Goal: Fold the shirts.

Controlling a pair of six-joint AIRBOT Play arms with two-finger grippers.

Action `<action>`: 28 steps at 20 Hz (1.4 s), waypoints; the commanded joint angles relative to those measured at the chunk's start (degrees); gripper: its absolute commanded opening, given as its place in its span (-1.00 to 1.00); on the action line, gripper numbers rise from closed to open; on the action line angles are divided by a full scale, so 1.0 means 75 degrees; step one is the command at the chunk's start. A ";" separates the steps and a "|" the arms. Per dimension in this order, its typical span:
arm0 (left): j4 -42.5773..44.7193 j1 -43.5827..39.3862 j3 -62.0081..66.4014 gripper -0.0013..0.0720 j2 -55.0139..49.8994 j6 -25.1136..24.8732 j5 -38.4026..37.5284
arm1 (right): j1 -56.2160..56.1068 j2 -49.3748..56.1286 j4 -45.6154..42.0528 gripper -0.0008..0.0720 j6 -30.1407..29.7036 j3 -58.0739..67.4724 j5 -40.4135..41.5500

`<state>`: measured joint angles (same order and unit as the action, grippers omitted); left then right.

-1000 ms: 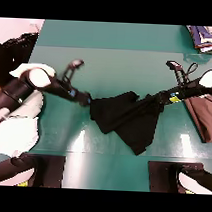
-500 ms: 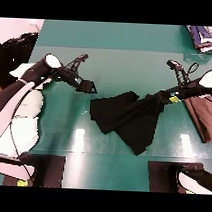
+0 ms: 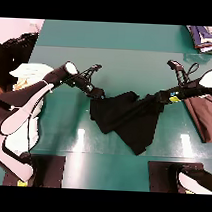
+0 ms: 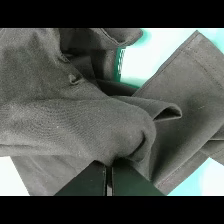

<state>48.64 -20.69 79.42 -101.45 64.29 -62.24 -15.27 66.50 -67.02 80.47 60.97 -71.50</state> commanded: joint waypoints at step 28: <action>0.1157 0.1763 0.4232 -0.90 0.7461 0.1279 -0.0734 | 0.0956 -0.0901 -0.0087 -0.94 0.0137 0.7877 -0.2602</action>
<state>56.21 -7.51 107.20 -47.53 71.94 -66.06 -8.14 62.15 -66.04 80.49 118.78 -89.80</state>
